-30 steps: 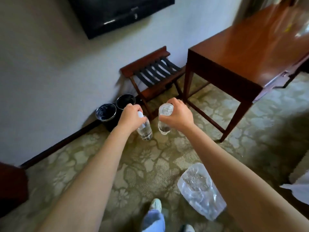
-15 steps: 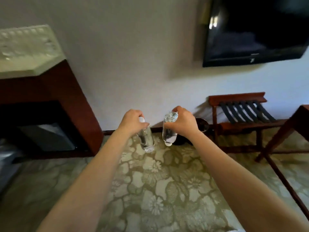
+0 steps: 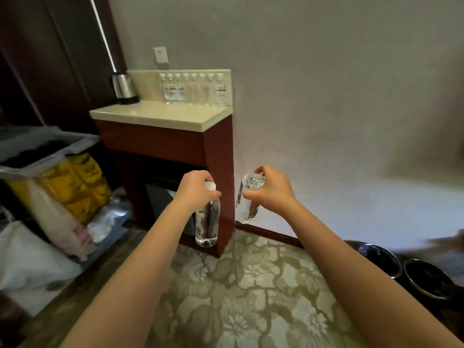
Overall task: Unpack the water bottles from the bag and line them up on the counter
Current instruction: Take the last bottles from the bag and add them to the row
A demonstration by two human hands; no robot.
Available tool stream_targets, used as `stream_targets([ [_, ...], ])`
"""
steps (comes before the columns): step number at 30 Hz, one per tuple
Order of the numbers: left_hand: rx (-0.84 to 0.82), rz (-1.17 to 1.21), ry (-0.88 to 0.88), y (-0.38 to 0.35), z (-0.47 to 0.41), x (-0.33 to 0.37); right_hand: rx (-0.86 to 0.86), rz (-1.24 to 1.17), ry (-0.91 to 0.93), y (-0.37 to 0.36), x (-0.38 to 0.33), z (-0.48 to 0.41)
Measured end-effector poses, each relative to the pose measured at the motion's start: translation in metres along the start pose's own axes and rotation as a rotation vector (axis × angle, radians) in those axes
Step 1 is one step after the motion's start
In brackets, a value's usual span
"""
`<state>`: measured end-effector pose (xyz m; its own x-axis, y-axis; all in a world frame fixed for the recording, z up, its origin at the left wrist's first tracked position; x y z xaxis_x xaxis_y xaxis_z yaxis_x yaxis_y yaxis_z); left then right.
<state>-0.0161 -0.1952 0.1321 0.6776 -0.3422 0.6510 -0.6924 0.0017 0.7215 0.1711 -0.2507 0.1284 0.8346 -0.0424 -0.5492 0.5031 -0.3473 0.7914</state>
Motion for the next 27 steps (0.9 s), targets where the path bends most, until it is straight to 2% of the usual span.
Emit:
stream_targets([
  [9,0.206,-0.040,0.021,0.092,-0.154,-0.080,0.058,-0.186,0.240,-0.068,-0.096,-0.177],
  [16,0.362,-0.081,0.058,0.172,-0.290,-0.118,0.089,-0.213,0.367,-0.107,-0.173,-0.335],
  [21,0.416,-0.106,0.032,0.221,-0.377,-0.170,0.103,-0.268,0.406,-0.153,-0.228,-0.426],
  [27,0.457,-0.146,-0.046,0.276,-0.484,-0.244,0.162,-0.211,0.401,-0.227,-0.286,-0.532],
])
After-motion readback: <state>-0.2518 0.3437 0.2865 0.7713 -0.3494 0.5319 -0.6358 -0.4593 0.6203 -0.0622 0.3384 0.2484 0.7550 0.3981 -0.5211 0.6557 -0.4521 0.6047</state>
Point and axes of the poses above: each hand's wrist, its own z-axis away from the middle knuckle, its own y-axis out of the back of the hand, x = y × z, the point moved 8 cm from there along -z, towards the middle knuckle, and after that the axes turned 9 degrees about z, right-handed, at the moved point
